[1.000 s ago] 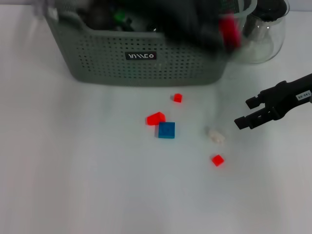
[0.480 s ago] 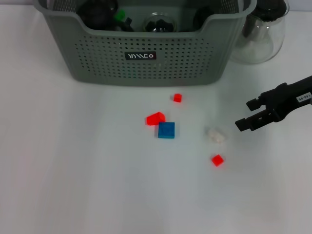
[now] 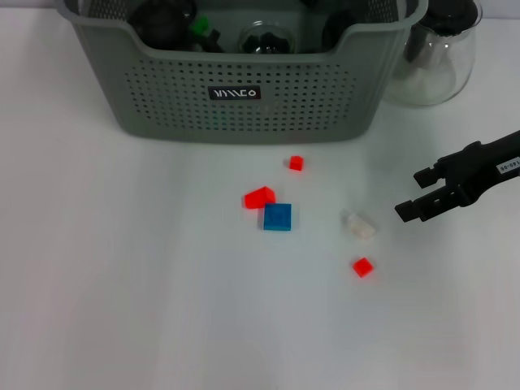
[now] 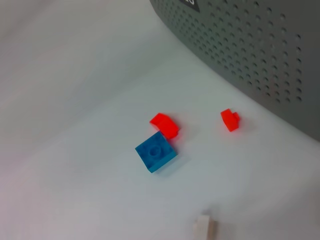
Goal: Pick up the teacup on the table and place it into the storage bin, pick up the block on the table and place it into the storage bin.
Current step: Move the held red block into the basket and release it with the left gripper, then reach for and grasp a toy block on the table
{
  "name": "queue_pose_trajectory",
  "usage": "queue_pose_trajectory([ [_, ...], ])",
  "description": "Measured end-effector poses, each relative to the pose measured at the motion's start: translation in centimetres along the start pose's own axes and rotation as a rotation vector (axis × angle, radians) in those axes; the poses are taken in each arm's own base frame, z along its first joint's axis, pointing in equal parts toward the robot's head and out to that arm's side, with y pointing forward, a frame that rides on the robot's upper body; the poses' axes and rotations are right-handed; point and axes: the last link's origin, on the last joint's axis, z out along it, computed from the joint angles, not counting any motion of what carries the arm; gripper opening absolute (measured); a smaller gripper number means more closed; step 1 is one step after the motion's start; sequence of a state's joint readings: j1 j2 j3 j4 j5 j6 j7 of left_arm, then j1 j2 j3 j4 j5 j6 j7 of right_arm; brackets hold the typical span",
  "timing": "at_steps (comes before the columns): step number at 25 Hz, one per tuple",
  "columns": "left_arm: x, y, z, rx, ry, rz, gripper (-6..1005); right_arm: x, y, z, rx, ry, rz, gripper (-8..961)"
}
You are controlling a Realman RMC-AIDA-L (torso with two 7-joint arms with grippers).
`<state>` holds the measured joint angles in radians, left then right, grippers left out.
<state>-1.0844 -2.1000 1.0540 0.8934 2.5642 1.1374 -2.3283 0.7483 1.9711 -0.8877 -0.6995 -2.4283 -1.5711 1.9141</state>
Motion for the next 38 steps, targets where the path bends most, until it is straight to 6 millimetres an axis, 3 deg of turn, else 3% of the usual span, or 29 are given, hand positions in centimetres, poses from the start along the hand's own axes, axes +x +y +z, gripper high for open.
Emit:
queue_pose_trajectory([
  [3,0.0,-0.2,-0.3,0.010,0.010,0.002,778,0.0,0.0,0.0,0.000,0.000,0.000,914],
  [5,0.2,-1.0,-2.3,0.040,0.070,0.008,809,0.0,0.0,0.0,0.001,0.000,0.000,914],
  [10,0.6,-0.3,-7.4,0.019,0.198,0.035,852,0.0,0.0,0.0,0.002,0.000,0.000,914],
  [15,-0.2,4.6,-13.5,-0.137,0.301,0.247,871,-0.1,0.0,0.0,0.002,-0.001,0.002,914],
  [19,-2.1,9.5,-15.2,-0.254,0.242,0.460,882,-0.5,0.0,0.0,0.003,-0.002,0.001,914],
  [22,-3.5,12.1,-13.9,-0.338,0.138,0.537,880,-0.6,0.0,0.0,0.004,-0.003,-0.002,914],
  [25,-5.0,13.5,-10.4,-0.420,-0.017,0.551,878,-0.6,0.1,0.1,0.001,-0.003,-0.002,914],
  [26,-5.0,13.5,-10.4,-0.420,-0.017,0.551,878,-0.6,0.1,0.2,0.001,-0.004,-0.001,914],
  [28,-6.1,13.2,-6.6,-0.441,-0.151,0.534,877,-0.5,0.1,0.2,0.001,-0.003,0.002,914],
  [31,-7.3,12.5,-3.0,-0.421,-0.278,0.534,877,-0.2,0.1,0.2,0.001,-0.003,0.007,914],
  [38,-9.3,12.8,1.9,-0.352,-0.448,0.602,876,0.2,0.1,0.5,-0.001,0.011,0.014,915],
])
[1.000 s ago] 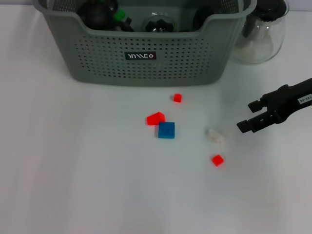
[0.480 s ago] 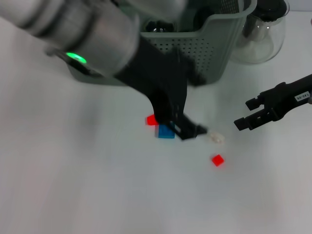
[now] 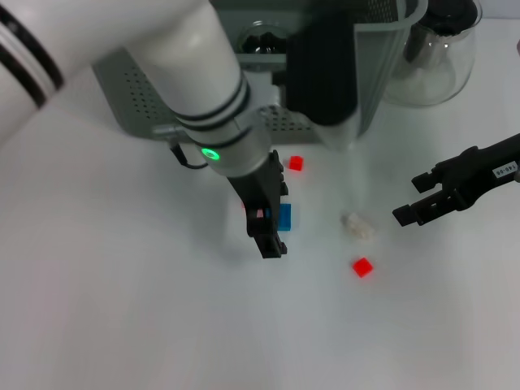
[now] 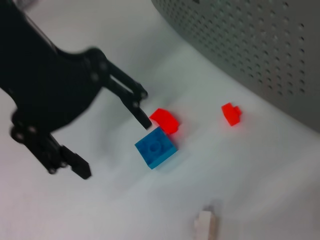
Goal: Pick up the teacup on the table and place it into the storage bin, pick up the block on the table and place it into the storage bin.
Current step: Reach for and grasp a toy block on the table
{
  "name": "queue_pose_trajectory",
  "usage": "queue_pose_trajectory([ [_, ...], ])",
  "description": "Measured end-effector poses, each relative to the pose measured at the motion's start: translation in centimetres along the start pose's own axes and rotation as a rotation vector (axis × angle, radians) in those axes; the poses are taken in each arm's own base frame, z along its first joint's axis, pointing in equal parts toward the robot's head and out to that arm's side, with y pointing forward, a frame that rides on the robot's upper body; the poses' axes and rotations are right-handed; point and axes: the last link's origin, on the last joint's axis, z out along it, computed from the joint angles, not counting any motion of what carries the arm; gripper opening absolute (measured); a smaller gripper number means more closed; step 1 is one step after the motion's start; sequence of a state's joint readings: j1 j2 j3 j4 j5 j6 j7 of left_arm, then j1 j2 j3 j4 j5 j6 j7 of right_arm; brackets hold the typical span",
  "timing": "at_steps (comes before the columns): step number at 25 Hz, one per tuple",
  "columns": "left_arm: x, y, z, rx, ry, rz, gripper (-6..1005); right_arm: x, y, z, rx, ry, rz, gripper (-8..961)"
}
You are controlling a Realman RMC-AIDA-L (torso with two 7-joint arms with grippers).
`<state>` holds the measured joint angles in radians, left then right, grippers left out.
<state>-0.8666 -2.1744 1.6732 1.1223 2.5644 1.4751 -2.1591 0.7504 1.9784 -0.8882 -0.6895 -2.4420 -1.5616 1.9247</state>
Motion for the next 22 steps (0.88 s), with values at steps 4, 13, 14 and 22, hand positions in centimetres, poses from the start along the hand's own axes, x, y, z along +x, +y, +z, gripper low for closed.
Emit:
queue_pose_trajectory([
  [4,0.6,0.1,1.5,0.018,-0.039,0.009,875,0.0,0.0,0.0,0.003,-0.001,-0.001,915],
  [13,1.5,-0.6,2.8,0.073,-0.062,0.016,874,0.0,-0.1,0.1,0.005,-0.003,-0.005,915],
  [14,1.4,-0.7,2.9,0.074,-0.067,0.014,874,0.0,-0.1,0.1,0.006,-0.003,-0.005,915],
  [22,1.0,-1.0,3.6,0.076,-0.092,0.011,873,0.1,-0.1,0.1,0.007,-0.003,-0.004,914],
])
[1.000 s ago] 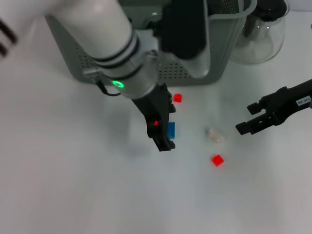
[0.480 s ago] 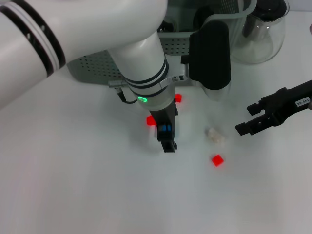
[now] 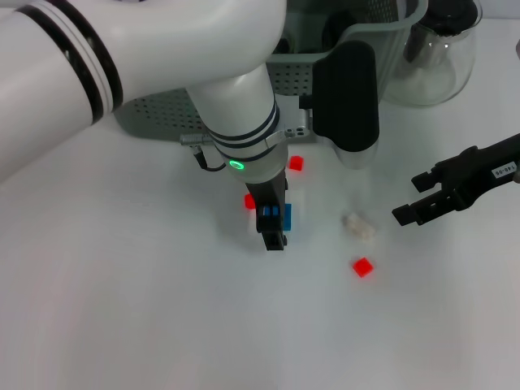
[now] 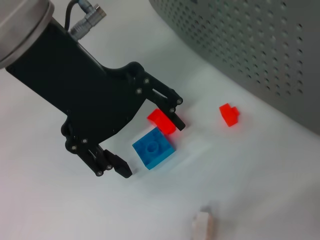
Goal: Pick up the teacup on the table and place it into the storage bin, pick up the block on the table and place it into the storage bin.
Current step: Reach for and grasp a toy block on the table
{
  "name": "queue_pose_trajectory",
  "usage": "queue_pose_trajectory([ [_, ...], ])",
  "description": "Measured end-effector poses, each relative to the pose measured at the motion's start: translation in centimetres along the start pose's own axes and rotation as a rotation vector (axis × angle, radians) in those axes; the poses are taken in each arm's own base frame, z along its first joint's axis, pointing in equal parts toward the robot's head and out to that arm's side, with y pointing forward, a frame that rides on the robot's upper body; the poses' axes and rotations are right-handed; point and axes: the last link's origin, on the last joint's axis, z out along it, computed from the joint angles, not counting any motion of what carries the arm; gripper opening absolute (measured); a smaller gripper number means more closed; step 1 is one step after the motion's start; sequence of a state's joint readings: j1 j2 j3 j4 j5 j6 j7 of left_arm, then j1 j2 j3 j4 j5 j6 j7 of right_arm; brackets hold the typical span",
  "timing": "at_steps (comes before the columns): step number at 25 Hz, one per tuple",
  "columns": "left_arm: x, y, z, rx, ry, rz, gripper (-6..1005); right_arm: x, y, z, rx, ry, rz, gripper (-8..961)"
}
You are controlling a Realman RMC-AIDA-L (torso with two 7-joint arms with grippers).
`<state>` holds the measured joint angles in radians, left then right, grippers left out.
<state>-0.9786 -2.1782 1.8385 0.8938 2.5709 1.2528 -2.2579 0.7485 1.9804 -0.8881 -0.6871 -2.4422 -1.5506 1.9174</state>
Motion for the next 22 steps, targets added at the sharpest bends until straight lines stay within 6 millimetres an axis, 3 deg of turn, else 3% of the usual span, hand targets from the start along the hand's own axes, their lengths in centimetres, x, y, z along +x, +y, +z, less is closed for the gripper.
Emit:
queue_pose_trajectory([
  [7,0.15,0.31,0.23,-0.003,-0.002,0.014,872,-0.01,-0.02,0.00,0.001,0.000,-0.001,914],
  [18,0.16,0.22,0.52,0.008,-0.005,0.024,739,-0.02,-0.05,0.00,0.004,-0.001,-0.002,915],
  [22,0.18,0.24,0.54,0.009,-0.006,0.030,734,-0.03,-0.09,0.00,0.006,-0.002,-0.002,914],
])
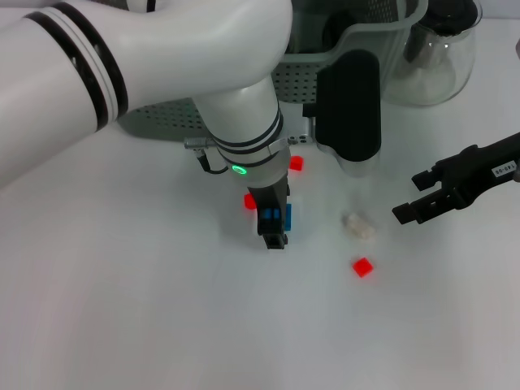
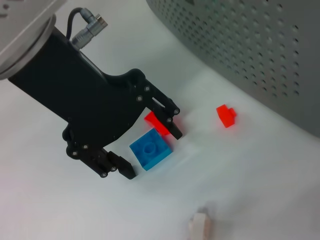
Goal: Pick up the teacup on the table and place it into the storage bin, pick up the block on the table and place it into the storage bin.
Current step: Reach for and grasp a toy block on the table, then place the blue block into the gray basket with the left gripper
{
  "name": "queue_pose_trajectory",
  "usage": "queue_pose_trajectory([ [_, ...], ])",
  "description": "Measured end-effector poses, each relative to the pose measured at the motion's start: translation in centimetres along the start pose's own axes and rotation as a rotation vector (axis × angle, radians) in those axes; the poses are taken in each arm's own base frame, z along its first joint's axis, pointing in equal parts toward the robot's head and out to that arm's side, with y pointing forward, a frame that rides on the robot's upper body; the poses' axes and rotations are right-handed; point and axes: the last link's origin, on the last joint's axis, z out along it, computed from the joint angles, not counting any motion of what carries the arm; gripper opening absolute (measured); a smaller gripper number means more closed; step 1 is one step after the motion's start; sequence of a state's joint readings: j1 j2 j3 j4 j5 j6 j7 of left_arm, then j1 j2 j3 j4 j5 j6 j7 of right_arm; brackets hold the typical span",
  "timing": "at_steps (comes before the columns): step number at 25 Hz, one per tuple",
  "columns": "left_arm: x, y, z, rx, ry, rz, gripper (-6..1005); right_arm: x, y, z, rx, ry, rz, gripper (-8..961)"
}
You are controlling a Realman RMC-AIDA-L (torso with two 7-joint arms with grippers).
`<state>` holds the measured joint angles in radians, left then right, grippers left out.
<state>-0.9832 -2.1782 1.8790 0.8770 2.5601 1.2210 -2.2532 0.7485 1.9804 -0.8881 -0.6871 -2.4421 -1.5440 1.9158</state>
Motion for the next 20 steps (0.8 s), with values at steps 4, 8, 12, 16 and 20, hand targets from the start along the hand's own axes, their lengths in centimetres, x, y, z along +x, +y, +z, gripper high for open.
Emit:
queue_pose_trajectory([
  [4,0.0,0.1,0.1,-0.002,-0.005,0.008,680,0.0,0.0,0.0,0.001,0.000,0.000,914],
  [8,0.0,0.3,0.2,-0.004,-0.012,0.017,626,0.0,0.0,0.0,0.003,-0.001,0.000,915],
  [12,0.1,0.3,0.0,-0.007,-0.015,0.016,509,0.0,0.0,0.0,0.003,-0.001,0.000,915],
  [16,0.5,0.9,-1.0,-0.029,-0.002,0.011,405,0.0,0.0,0.0,0.003,-0.001,0.000,915],
  [20,0.5,2.4,-3.5,-0.102,0.058,-0.025,411,0.0,-0.1,-0.1,0.004,0.000,0.006,915],
])
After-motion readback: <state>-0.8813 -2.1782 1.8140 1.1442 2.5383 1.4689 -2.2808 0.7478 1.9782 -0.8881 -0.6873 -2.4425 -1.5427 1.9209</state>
